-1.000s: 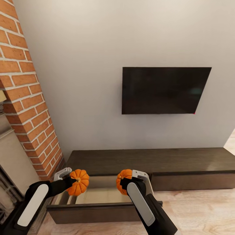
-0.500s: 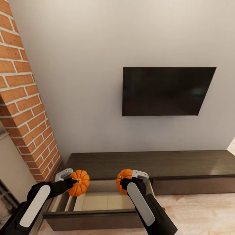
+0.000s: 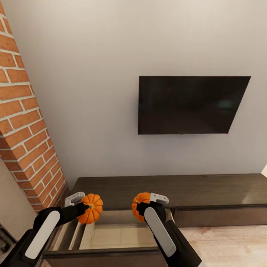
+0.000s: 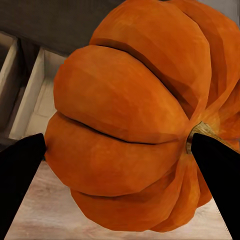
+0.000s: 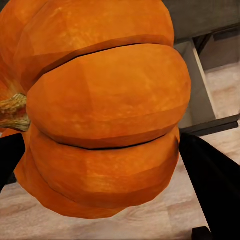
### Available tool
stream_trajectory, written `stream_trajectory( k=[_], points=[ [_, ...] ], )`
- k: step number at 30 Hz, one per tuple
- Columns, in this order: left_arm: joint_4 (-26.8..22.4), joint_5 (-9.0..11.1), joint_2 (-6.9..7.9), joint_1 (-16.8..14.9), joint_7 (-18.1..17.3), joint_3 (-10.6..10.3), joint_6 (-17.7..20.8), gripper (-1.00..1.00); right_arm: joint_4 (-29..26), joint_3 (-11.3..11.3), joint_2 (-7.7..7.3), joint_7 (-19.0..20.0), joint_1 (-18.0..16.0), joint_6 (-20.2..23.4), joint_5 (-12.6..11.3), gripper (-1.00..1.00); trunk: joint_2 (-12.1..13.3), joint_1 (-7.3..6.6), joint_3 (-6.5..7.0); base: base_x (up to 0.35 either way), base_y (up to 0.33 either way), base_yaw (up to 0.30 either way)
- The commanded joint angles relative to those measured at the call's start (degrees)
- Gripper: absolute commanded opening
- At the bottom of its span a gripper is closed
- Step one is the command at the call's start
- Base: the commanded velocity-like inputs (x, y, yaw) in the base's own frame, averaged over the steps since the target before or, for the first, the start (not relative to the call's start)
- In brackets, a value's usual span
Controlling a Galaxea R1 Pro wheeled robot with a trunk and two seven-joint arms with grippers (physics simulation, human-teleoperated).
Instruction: Place each of the two pumpkins and all three candles from the living room inside a cabinet in the living room (use any cabinet), then make sure every cabinet is closed, and position the cauldron so it is next to a table in the living room.
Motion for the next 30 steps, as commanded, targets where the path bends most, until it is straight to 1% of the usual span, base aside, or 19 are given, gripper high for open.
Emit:
stream_trajectory(
  k=[1, 3, 4, 6, 8, 10, 11, 14, 19, 23, 26, 28, 30],
  points=[
    [0.00, -0.13, -0.44, -0.01, 0.32, -0.02, 0.00, -1.00, 0.01, 0.01, 0.00, -0.15, 0.00, 0.06, -0.02, -1.00, 0.00, 0.00, 0.00, 0.076, -0.018, 0.000],
    [0.00, -0.37, -1.18, -0.01, 1.24, -0.06, 0.02, -1.00, 0.01, 0.03, 0.00, -0.11, -0.02, 0.28, -0.06, -1.00, 0.00, 0.00, 0.00, 0.044, -0.010, 0.000],
    [0.00, -0.82, -1.71, -0.01, 2.17, -0.09, 0.04, -1.00, 0.10, 0.05, 0.00, -0.06, -0.05, 0.46, -0.09, -1.00, 0.00, 0.00, 0.00, 0.025, -0.006, 0.000],
    [0.00, -2.37, -2.90, -0.01, 4.30, -0.09, 0.04, -1.00, 0.83, 0.06, 0.00, 0.66, -0.75, 1.06, -0.13, -1.00, 0.00, 0.00, 0.00, 0.013, -0.003, 0.000],
    [0.00, -3.81, -4.25, -0.01, 5.86, -0.07, 0.07, -1.00, 2.08, 0.07, 0.00, 2.35, -1.96, 2.33, -0.27, -1.00, 0.00, 0.00, 0.00, 0.005, -0.001, 0.000],
    [0.00, -4.48, -4.96, -0.01, 6.56, -0.06, 0.05, -1.00, 3.43, -0.04, 0.00, 4.29, -2.72, 4.01, -0.30, -1.00, 0.00, 0.00, 0.00, 0.002, -0.001, 0.000],
    [0.00, -4.66, -5.15, -0.01, 6.74, -0.07, 0.04, -1.00, 3.95, -0.08, 0.00, 4.94, -2.91, 4.72, -0.27, -1.00, -0.40, 0.22, -0.18, 0.001, 0.000, 0.000],
    [0.00, -4.94, -5.46, -0.01, 6.97, -0.07, 0.01, -1.00, 4.72, -0.19, 0.00, 5.78, -3.17, 5.75, -0.26, -1.00, -1.61, 0.88, -0.71, 0.000, 0.000, 0.000],
    [0.00, -5.02, -5.57, -0.01, 7.10, -0.06, -0.03, -1.00, 5.09, -0.23, 0.00, 6.05, -3.25, 6.27, -0.32, -1.00, -3.61, 1.98, -1.61, 0.000, 0.000, 0.000],
    [0.00, -5.03, -5.58, -0.01, 7.10, -0.09, -0.09, -1.00, 5.18, 0.17, -0.15, 6.41, -3.25, 6.95, -0.39, -1.00, -5.22, 2.85, -2.33, 0.000, 0.000, 0.000],
    [0.00, -5.03, -5.63, -0.01, 7.12, -0.12, -0.13, -1.00, 5.26, 0.67, -0.27, 7.63, -3.26, 7.20, -0.26, -1.00, -6.42, 3.51, -2.87, 0.000, 0.000, 0.000],
    [0.02, -4.98, -5.70, -0.01, 7.12, -0.69, -0.17, -1.00, 5.28, 1.27, -0.35, 8.62, -3.26, 7.22, -0.12, -1.00, -7.22, 3.95, -3.23, 0.000, 0.000, 0.000],
    [0.11, -4.96, -5.94, -0.01, 7.13, -1.93, -0.51, -1.00, 5.40, 2.28, -0.39, 9.49, -3.26, 7.16, -0.02, -1.00, -8.02, 4.39, -3.59, 0.000, 0.000, 0.000]
  ],
)
